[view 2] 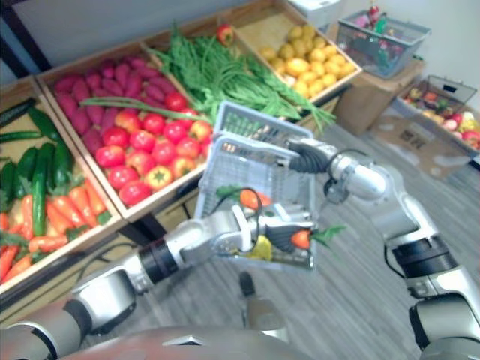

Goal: Pick vegetable in the basket

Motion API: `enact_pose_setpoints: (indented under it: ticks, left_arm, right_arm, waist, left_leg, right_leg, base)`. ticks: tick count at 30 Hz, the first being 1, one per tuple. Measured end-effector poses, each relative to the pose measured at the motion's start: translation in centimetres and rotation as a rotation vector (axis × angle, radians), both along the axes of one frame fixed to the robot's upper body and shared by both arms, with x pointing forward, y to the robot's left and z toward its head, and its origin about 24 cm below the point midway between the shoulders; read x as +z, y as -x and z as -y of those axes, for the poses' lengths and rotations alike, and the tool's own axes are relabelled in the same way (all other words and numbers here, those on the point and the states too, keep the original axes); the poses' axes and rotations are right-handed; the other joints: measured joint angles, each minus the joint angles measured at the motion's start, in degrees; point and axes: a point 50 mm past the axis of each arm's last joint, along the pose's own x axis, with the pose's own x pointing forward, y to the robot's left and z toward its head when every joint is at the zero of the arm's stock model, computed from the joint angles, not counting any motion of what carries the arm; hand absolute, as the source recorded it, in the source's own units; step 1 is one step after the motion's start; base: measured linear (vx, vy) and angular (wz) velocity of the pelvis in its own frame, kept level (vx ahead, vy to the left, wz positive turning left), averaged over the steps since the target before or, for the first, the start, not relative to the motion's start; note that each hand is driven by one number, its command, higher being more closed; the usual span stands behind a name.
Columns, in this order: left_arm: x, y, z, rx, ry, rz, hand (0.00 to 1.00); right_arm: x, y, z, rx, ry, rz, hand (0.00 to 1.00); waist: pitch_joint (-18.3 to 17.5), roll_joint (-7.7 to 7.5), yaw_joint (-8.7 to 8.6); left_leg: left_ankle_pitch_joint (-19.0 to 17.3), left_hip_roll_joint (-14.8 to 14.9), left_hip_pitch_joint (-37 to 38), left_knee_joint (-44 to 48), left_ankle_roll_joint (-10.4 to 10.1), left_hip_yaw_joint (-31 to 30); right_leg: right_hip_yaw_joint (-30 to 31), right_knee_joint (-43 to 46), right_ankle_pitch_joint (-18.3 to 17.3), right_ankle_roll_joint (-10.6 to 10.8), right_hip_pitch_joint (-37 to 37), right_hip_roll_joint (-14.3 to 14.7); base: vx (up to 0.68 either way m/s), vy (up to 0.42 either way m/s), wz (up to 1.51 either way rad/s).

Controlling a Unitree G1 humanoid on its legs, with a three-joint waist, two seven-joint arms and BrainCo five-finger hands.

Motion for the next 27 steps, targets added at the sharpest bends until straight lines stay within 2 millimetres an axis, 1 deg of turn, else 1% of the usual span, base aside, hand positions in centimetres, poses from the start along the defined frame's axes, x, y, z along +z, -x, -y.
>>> enact_pose_setpoints:
  ticks: [8,19,22,27]
  left_arm:
    - [0.1,-0.8,-0.4,0.054,0.006,0.003,0.0]
    - [0.1,-0.5,-0.1,0.051,0.022,-0.01,0.0]
    - [0.7,-0.1,0.1,0.028,0.046,0.0,0.0]
    - [2.5,1.4,0.8,-0.055,0.107,0.036,0.0]
  right_arm:
    - [0.1,-0.1,-0.1,0.0,-0.003,0.004,1.0]
    - [0.1,-0.1,0.1,-0.026,-0.005,0.024,1.0]
    - [0.0,0.0,0.3,-0.033,-0.011,0.021,1.0]
    - [-0.2,0.2,1.1,-0.071,-0.033,0.018,1.0]
  waist:
    - [0.03,0.0,0.08]
    - [0.05,-0.03,0.13]
    - [0.05,-0.04,0.12]
    - [0.08,-0.07,0.16]
  left_leg:
    - [0.01,0.07,-0.02,-0.01,0.01,-0.11]
    - [0.01,0.05,-0.12,0.02,0.01,-0.54]
    - [0.01,-0.01,-0.18,0.02,0.01,-0.69]
    - [-0.02,-0.03,-1.05,0.28,0.15,-2.05]
  right_leg:
    - [-0.08,0.0,0.0,0.0,0.03,0.05]
    - [-0.5,0.04,-0.01,0.0,0.21,-0.18]
    - [-0.68,0.05,-0.01,0.01,0.26,-0.32]
    - [-1.83,0.05,-0.02,0.02,0.33,-0.8]
  base:
    - [0.0,0.0,0.0]
    - [0.0,0.0,0.01]
    - [0.0,0.0,0.04]
    - [-0.01,0.0,0.12]
